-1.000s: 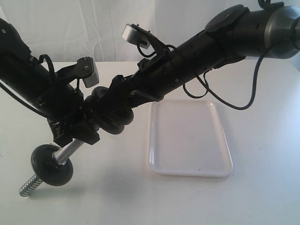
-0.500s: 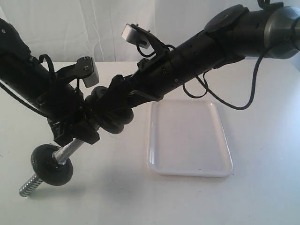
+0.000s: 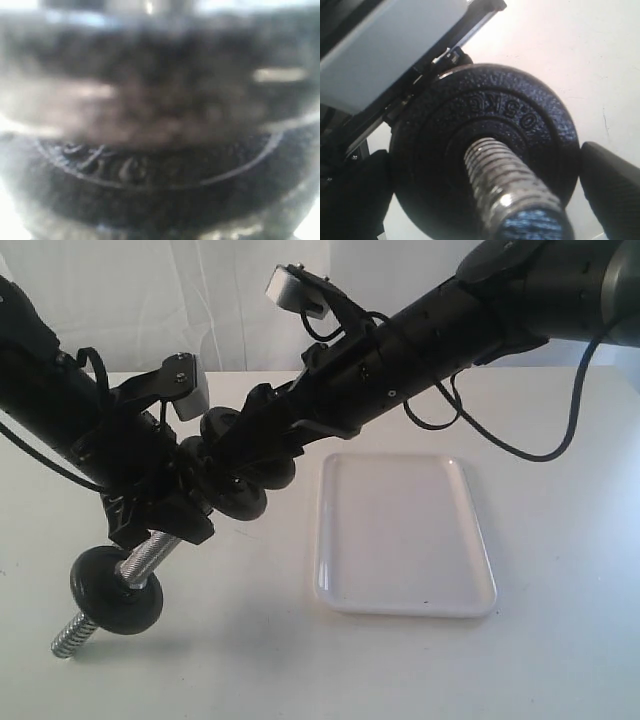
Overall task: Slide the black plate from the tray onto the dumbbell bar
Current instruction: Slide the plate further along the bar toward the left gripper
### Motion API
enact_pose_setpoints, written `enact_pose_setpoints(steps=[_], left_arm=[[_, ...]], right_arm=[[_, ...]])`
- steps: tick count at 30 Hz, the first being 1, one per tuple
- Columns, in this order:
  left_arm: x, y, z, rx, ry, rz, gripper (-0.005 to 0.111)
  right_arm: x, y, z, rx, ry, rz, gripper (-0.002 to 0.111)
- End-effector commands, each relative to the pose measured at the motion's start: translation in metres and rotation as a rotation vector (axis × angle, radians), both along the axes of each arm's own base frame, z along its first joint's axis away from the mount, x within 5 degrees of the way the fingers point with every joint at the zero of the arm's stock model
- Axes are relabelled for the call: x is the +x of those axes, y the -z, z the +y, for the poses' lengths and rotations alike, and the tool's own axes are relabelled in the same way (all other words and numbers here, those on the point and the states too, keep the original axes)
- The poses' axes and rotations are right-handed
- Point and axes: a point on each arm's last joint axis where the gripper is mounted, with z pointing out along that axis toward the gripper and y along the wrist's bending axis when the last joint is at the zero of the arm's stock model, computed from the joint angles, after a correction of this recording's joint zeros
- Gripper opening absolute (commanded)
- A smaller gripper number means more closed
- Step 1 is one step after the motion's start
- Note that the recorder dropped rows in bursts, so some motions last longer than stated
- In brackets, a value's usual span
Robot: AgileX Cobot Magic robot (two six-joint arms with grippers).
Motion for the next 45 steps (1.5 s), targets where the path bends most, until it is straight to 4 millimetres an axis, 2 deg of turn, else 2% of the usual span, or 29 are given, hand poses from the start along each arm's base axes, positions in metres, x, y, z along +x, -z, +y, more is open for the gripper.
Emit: enact_pose_setpoints(steps=[1,5,22,27,29,37,45], left_arm=[[-0.016,-0.055,-0.021,-0.39,-0.054,0.046,0.0],[-0.016,-0.056,-0.02,-0.387,-0.053,0.044,0.0],[-0.016,-0.056,-0.02,-0.386,-0.054,0.044,0.0],[-0.016,-0.056,-0.02,-0.385,-0.055,0.043,0.0],[-0.016,-0.056,-0.02,-0.385,-0.055,0.043,0.0],[-0.015,-0.055,-0.02,-0.378,-0.058,0.035,0.0],[-0.014,-0.055,-0.02,-0.376,-0.07,0.022,0.0]], right_arm=[[0.002,-0.025,0.003,0.134,0.079,-0.027,0.076],[0.003,-0.025,0.003,0.144,0.126,0.04,0.076],[0.003,-0.023,0.001,0.115,0.171,0.111,0.076],[0.003,-0.014,-0.004,0.001,0.167,0.083,0.086],[0.004,-0.013,-0.006,-0.019,0.171,0.064,0.086],[0.01,-0.017,-0.004,0.04,0.238,0.05,0.086],[0.015,-0.017,-0.005,0.05,0.348,0.109,0.086]])
